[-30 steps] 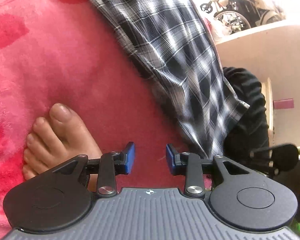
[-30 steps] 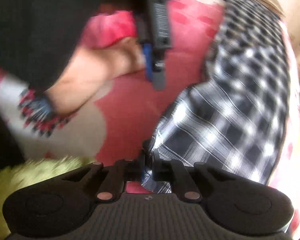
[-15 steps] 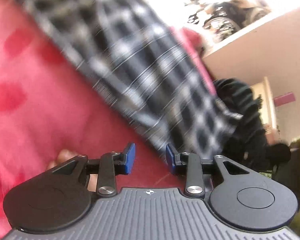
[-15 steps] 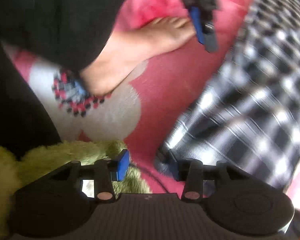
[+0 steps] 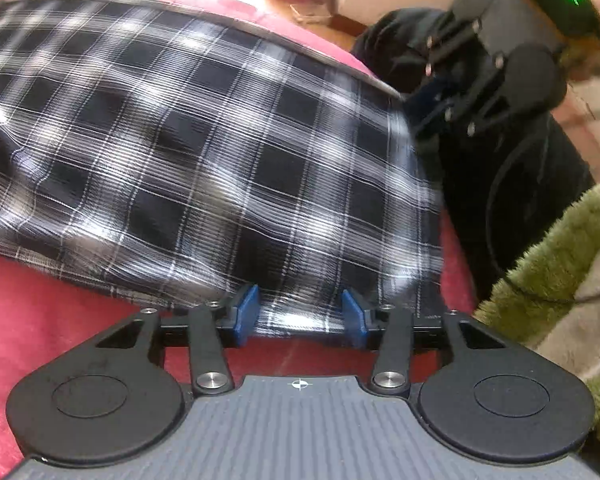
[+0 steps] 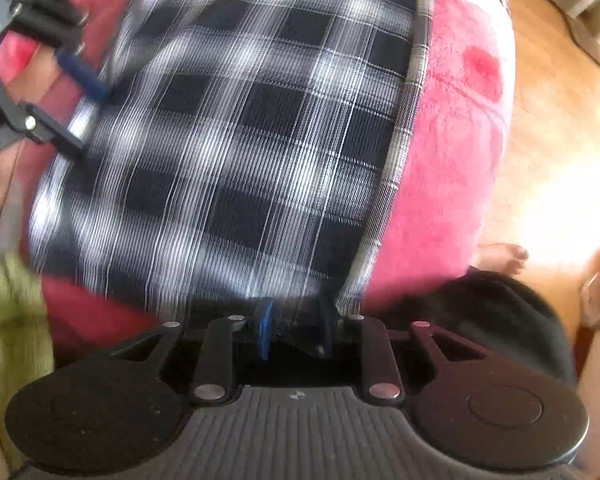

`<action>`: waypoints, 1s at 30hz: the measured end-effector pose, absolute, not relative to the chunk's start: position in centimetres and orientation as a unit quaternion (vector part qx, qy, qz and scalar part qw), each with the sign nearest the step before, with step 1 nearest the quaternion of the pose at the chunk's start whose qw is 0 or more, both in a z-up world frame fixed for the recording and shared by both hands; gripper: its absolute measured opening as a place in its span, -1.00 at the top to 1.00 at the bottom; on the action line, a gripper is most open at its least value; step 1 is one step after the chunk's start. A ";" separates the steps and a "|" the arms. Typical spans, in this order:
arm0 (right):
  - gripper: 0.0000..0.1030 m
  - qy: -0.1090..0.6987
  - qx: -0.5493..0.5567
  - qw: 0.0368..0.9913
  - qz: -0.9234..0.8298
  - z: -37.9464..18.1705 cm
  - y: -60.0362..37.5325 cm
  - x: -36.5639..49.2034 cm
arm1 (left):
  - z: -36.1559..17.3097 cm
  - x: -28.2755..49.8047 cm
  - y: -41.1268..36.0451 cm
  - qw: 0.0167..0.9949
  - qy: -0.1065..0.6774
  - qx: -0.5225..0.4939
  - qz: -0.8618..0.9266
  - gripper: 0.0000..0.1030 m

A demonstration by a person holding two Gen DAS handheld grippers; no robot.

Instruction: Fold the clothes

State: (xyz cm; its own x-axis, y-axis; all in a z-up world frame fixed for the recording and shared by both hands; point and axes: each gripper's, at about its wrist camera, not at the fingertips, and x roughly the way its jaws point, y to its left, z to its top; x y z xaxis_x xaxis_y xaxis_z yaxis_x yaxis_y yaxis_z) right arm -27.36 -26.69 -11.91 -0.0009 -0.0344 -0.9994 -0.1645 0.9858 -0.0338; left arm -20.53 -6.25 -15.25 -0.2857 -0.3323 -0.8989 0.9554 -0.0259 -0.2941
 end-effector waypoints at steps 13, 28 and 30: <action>0.53 0.561 -0.090 0.819 0.078 -9.1 -25.2 -17.9 | -15.6 -20.3 -5.7 0.495 0.485 0.297 -0.657 -0.11; 0.52 0.495 -0.135 0.851 0.109 -6.4 -25.9 -9.8 | -14.1 -16.0 -5.9 0.542 0.516 0.199 -0.633 -0.11; 0.52 0.496 -0.140 0.846 0.138 -7.8 -24.4 -6.8 | -14.7 -16.9 -6.0 0.530 0.519 0.217 -0.634 -0.11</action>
